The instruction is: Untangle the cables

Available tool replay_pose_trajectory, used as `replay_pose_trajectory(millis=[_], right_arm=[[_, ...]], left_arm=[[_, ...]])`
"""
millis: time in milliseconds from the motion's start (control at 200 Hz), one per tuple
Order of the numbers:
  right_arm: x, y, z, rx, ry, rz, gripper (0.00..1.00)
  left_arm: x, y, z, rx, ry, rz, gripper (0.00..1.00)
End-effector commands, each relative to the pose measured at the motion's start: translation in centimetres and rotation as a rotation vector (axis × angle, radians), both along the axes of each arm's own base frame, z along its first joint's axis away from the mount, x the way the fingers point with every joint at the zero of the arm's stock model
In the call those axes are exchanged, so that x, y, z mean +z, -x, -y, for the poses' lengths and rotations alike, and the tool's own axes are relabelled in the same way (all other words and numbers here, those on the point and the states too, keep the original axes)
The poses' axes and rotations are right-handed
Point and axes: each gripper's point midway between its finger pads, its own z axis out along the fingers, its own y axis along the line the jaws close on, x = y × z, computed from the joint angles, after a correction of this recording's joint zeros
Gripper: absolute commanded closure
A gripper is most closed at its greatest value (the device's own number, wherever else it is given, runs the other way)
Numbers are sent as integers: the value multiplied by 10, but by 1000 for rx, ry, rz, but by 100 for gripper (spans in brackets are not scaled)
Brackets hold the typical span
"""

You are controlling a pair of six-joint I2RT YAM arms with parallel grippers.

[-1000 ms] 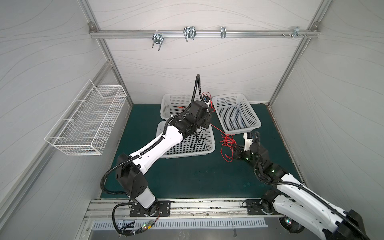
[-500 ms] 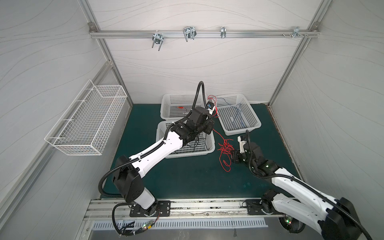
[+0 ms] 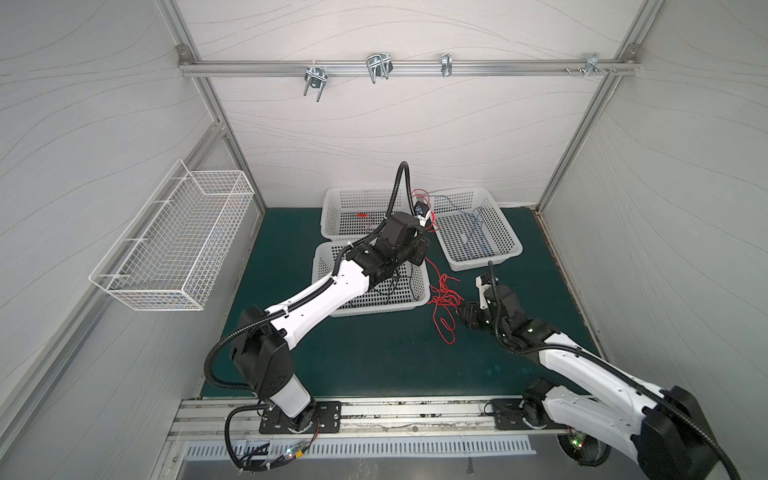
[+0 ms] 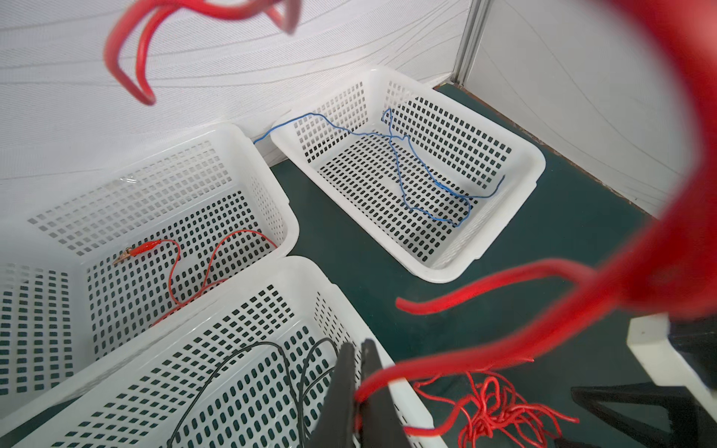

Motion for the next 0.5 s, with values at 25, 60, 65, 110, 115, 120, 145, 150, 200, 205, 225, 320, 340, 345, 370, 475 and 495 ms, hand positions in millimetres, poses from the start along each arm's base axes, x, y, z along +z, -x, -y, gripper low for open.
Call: replay_pose_trajectory(millis=[25,60,65,110,115,120,145,150,200,205,225,320,340,345,370,475,495], right_arm=[[3,3,-15,74,-78,36,41],[3,3,-18,85,-95,45,41],[2,3,-19,86,-96,46,41],[2,2,-22,98,-109,55,41],[2,2,-23,99,-112,57,41],[2,2,-23,101,-114,60,41],[2,1,-25,109,-124,66,41],[2,1,-26,112,-125,68,41],[2,0,-31,124,-139,81,41],[2,0,-31,125,-140,83,41],[2,0,-33,130,-144,86,41],[1,-4,-42,148,-157,97,41],[1,-5,-44,152,-160,99,41],[1,-5,-45,154,-163,101,41],[0,-6,-48,159,-163,99,42],[-6,-12,-57,161,-150,100,45],[-8,-13,-58,159,-146,99,47]], left_arm=[[32,-12,3,14,44,80,100],[34,-13,4,14,45,82,100],[34,-13,4,13,44,82,100],[34,-13,3,14,42,81,100],[34,-13,3,14,42,81,100],[34,-13,4,14,43,82,100],[35,-13,4,13,45,82,100],[35,-13,4,12,45,82,100],[36,-13,4,10,46,83,100],[36,-13,4,11,46,82,100],[36,-13,5,10,46,82,100],[35,-13,5,9,48,77,100],[34,-13,5,10,48,74,100],[34,-13,5,9,48,73,100],[34,-13,5,11,48,72,100],[33,-12,5,9,48,67,100],[33,-12,5,9,47,66,100]])
